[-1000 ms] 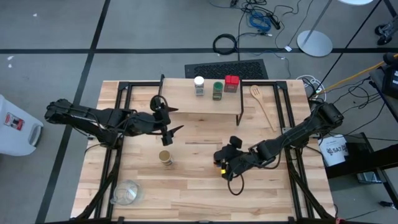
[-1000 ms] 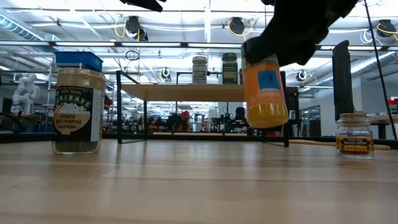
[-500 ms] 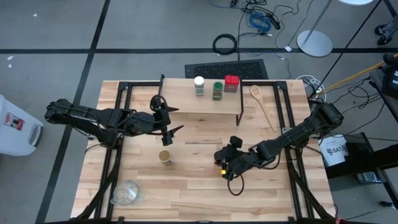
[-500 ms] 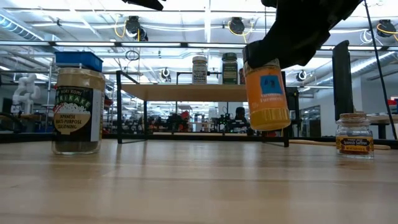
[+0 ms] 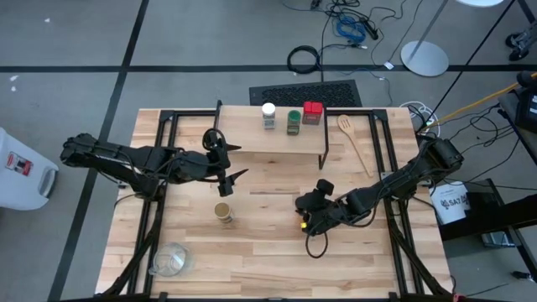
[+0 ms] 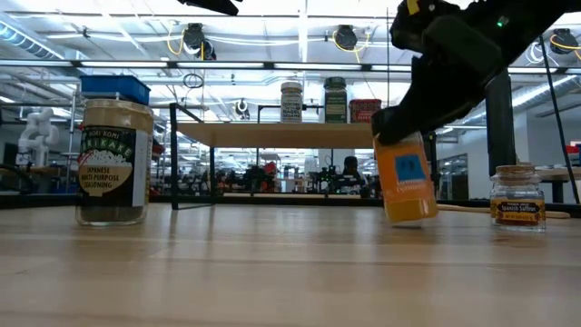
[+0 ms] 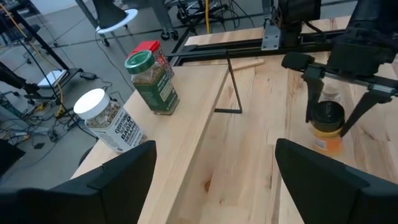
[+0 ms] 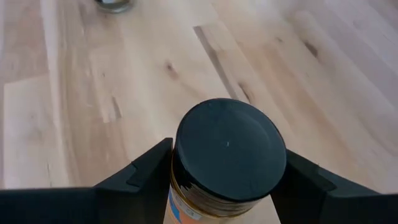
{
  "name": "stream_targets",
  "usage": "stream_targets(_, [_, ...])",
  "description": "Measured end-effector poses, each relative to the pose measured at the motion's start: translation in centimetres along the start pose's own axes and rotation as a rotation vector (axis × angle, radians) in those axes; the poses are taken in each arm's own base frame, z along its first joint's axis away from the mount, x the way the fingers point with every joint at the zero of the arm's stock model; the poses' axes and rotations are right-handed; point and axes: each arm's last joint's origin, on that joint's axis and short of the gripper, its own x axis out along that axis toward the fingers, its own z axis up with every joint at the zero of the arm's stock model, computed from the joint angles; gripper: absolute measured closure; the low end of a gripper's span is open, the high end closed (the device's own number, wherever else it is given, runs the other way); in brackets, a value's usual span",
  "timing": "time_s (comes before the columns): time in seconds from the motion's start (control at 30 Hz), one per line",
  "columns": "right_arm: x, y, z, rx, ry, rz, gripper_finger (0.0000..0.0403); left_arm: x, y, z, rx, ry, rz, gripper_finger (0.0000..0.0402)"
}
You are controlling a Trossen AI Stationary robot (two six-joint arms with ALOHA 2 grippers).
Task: Shelf spices
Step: Remove the black seasoning bottle from the shelf
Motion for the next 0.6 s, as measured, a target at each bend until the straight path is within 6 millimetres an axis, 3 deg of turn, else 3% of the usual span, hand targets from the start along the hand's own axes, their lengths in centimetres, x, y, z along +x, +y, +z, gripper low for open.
stream_targets(0.47, [0.44, -0.14, -0.60, 0.016, -0.036, 0.020, 0.0192, 0.00, 0.00, 0.00, 0.000, 0.000, 0.000, 0.0063])
stream_targets(0.6, [0.44, -0.09, -0.55, 0.025, -0.041, 0.025, 0.0177, 0.00, 0.01, 0.00, -0.001, 0.000, 0.000, 0.0063])
